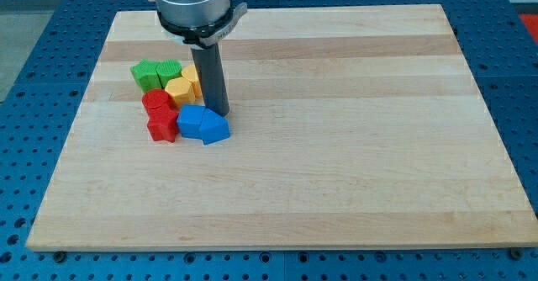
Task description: Push the blue blocks into the red star
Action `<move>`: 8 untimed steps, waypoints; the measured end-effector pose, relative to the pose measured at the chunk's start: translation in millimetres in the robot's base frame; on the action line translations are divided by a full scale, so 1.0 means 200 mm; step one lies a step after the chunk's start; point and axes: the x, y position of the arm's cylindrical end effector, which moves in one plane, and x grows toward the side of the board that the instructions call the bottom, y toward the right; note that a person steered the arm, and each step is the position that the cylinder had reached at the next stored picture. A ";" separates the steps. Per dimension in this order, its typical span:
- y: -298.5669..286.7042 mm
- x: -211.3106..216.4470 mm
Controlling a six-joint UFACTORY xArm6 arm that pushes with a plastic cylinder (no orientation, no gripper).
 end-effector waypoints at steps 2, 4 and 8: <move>0.29 -0.21; 1.17 -0.88; 0.90 -0.84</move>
